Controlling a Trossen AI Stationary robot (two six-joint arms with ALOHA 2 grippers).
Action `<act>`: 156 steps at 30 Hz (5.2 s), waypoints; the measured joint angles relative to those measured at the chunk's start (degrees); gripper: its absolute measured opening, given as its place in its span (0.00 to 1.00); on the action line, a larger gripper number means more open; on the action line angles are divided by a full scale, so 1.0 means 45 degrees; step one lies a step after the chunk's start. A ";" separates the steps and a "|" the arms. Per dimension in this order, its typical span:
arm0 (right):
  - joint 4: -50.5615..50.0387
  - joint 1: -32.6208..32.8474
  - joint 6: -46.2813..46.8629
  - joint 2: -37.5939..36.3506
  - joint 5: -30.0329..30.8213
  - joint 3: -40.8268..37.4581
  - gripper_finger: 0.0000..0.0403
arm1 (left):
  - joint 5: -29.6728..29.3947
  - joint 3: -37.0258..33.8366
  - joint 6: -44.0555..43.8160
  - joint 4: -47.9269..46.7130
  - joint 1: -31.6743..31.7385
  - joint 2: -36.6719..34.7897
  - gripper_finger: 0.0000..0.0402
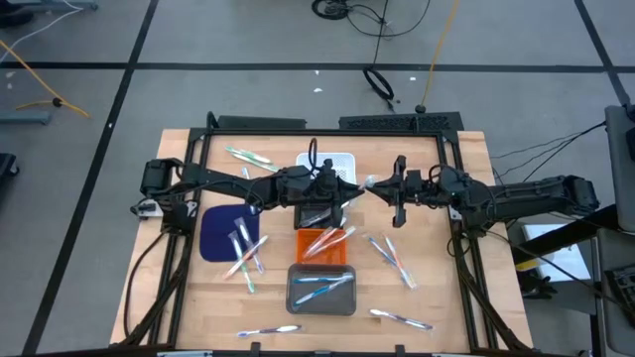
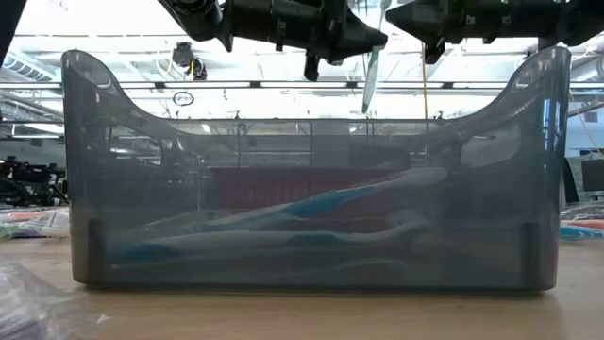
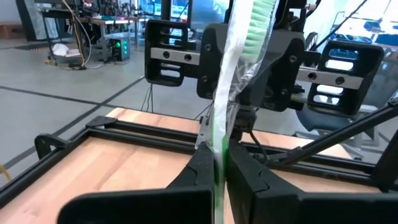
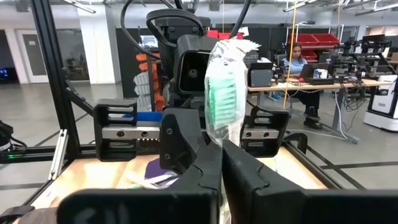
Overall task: Pick & Place Toothbrushes
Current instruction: Put the bottom right green toothbrush into the white bin, then put the right orange toothbrush into the orange bin
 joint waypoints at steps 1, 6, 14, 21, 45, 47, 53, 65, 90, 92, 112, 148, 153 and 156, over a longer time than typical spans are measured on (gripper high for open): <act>-0.0059 -0.0015 -0.0012 -0.0039 0.0002 0.0000 0.02 | -0.0030 0.0000 0.0049 -0.0054 0.0000 -0.0005 0.01; -0.0954 -0.0258 -0.0237 -0.0438 0.0047 0.0000 0.12 | -0.0284 0.0000 0.0249 -0.0871 0.0086 -0.0344 0.01; -0.2008 -0.0520 -0.0240 -0.0770 0.0683 0.0000 0.33 | -0.2545 0.0005 0.1441 -0.3273 0.0527 -0.1122 0.01; -0.2134 -0.0515 -0.0106 -0.0458 0.0675 0.0000 0.37 | -0.2704 0.0005 0.0803 -0.4951 0.1603 -0.1137 0.01; -0.2179 -0.0515 0.0092 0.0332 0.0670 0.0000 0.33 | -0.2730 0.0000 -0.0320 -0.7413 0.3002 -0.0866 0.02; -0.2186 -0.0515 0.0092 0.0332 0.0669 0.0000 0.34 | -0.2720 0.0013 -0.0434 -0.7287 0.2999 -0.0685 0.02; -0.2184 -0.0515 0.0092 0.0332 0.0665 0.0000 0.34 | -0.2710 0.0000 -0.0681 -0.7316 0.3002 -0.0215 0.05; -0.2184 -0.0515 0.0093 0.0332 0.0665 0.0000 0.33 | -0.2715 0.0000 -0.0942 -0.7573 0.2999 -0.0170 0.22; -0.8977 0.1027 0.4685 0.0323 -0.2011 0.0000 0.32 | -0.0970 0.0004 -0.0478 -0.7649 0.2611 -0.0319 0.40; -1.0096 0.1444 0.5697 0.0323 -0.2007 0.0000 0.32 | -0.0928 0.0004 -0.0472 -0.7765 0.2471 -0.0401 0.40; -1.2446 0.4399 1.2504 0.0331 -0.2059 -0.0896 0.32 | -0.0903 0.0000 -0.0292 -0.7757 0.1267 -0.0646 0.40; -0.9220 0.4673 1.2549 0.0192 -0.1788 -0.2934 0.00 | -0.0913 0.0005 -0.0117 -0.7742 0.1219 -0.0646 0.40; -0.9312 0.4555 1.1547 -0.0107 -0.1336 -0.2263 0.00 | -0.0913 0.0002 -0.0152 -0.7626 0.1219 -0.0646 0.40; -0.9489 0.4391 1.0593 -0.0205 -0.1012 -0.1759 0.00 | -0.0913 0.0005 -0.0192 -0.7536 0.1219 -0.0646 0.40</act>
